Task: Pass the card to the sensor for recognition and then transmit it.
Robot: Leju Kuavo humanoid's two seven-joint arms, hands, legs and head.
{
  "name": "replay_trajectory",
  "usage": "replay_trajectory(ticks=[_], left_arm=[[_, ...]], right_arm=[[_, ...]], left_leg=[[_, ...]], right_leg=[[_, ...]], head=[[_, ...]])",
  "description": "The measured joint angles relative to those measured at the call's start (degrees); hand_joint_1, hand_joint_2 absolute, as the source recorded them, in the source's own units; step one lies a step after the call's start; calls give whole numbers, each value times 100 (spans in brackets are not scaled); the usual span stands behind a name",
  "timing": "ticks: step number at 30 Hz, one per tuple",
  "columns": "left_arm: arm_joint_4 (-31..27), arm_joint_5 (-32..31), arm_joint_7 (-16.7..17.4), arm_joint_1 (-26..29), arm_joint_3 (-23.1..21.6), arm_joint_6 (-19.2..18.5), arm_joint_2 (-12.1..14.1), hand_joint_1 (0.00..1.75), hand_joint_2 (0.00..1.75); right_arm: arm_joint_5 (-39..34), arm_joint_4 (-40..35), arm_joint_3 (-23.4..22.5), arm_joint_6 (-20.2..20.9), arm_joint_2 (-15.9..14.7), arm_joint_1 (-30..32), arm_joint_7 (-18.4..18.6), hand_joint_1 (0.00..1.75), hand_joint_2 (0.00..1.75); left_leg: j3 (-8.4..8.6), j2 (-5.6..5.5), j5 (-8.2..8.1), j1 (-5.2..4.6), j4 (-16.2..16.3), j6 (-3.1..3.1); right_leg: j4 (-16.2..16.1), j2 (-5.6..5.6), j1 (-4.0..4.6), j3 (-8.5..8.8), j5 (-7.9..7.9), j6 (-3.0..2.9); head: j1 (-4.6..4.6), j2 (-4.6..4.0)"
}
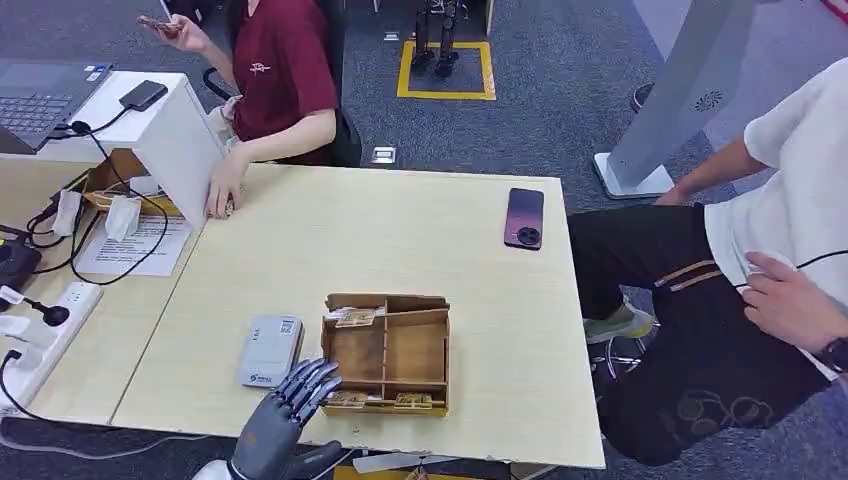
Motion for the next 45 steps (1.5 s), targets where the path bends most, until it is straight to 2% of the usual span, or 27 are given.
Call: replay_trajectory(ticks=[35,45], left_arm=[[0,-350,7,-25,39,2,-203,0,175],[26,-372,48,-162,63,2,-361,0,175]], right_arm=[[103,0,-9,-4,7,-5,0,0,0],[127,-2,-52,-4,48,-34,52,0,0]], left_leg=[[1,0,0,0,0,0],[3,-1,0,0,0,0]], right_leg=[[0,0,0,0,0,0],[0,-1,0,2,1,0]], head=[[0,0],[0,0]])
